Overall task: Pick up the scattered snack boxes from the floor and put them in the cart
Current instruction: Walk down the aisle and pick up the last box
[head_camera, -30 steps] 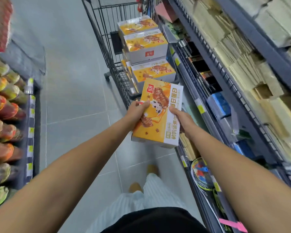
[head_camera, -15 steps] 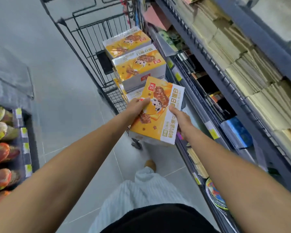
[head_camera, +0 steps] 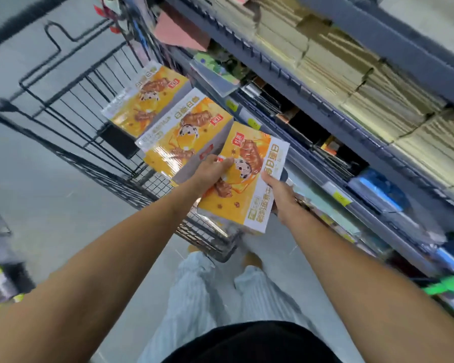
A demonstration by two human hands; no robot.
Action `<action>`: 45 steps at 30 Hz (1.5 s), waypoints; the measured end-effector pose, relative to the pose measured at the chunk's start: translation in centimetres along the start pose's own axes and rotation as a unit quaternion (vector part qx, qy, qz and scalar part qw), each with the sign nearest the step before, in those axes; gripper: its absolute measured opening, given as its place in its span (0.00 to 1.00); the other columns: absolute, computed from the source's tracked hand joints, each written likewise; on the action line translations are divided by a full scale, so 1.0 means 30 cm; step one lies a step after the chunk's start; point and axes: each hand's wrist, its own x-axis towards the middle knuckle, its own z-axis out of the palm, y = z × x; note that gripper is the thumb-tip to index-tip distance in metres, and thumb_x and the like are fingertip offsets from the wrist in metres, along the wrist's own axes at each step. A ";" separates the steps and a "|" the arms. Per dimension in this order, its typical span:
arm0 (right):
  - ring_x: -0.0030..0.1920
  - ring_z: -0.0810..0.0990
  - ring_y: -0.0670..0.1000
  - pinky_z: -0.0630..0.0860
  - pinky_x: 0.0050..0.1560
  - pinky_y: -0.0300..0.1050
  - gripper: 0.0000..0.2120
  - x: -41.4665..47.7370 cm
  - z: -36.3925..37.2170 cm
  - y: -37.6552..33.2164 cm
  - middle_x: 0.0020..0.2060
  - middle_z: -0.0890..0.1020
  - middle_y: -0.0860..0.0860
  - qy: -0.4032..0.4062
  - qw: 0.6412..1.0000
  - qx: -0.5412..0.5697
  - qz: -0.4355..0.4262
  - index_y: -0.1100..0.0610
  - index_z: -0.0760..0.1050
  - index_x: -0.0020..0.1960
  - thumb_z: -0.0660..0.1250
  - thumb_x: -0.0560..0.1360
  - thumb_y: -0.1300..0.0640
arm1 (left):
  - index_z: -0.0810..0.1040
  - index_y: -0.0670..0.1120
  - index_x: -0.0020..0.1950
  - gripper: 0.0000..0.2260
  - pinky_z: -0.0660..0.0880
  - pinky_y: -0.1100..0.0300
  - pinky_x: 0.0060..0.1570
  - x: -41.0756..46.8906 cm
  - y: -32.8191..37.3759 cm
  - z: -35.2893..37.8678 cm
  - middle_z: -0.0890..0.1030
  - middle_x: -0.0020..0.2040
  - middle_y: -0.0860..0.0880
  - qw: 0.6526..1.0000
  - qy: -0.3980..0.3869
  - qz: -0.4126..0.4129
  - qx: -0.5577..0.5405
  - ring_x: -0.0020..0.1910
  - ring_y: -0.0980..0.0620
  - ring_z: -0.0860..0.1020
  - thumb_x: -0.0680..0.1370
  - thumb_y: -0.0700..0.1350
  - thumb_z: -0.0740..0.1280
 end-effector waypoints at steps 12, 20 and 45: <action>0.57 0.81 0.55 0.74 0.64 0.56 0.32 0.038 0.215 0.062 0.58 0.81 0.53 0.108 0.986 0.130 0.010 0.55 0.71 0.68 0.75 0.67 0.46 | 0.58 0.56 0.76 0.36 0.77 0.46 0.49 0.151 0.051 -0.155 0.77 0.61 0.46 0.989 -0.088 0.007 0.123 0.41 0.41 0.78 0.71 0.66 0.64; 0.54 0.81 0.55 0.74 0.62 0.55 0.29 0.044 0.251 0.072 0.57 0.82 0.54 0.164 0.977 0.137 0.020 0.57 0.68 0.66 0.74 0.70 0.48 | 0.60 0.46 0.76 0.22 0.68 0.58 0.37 0.181 0.085 -0.136 0.73 0.40 0.51 0.985 -0.032 0.008 0.171 0.39 0.50 0.73 0.82 0.47 0.57; 0.75 0.60 0.61 0.59 0.72 0.55 0.28 0.018 0.176 0.210 0.76 0.60 0.59 0.288 0.951 -0.051 0.097 0.59 0.56 0.77 0.53 0.81 0.45 | 0.39 0.45 0.78 0.45 0.45 0.38 0.73 0.150 0.022 -0.154 0.36 0.78 0.44 0.870 0.036 0.102 0.481 0.77 0.42 0.38 0.75 0.64 0.62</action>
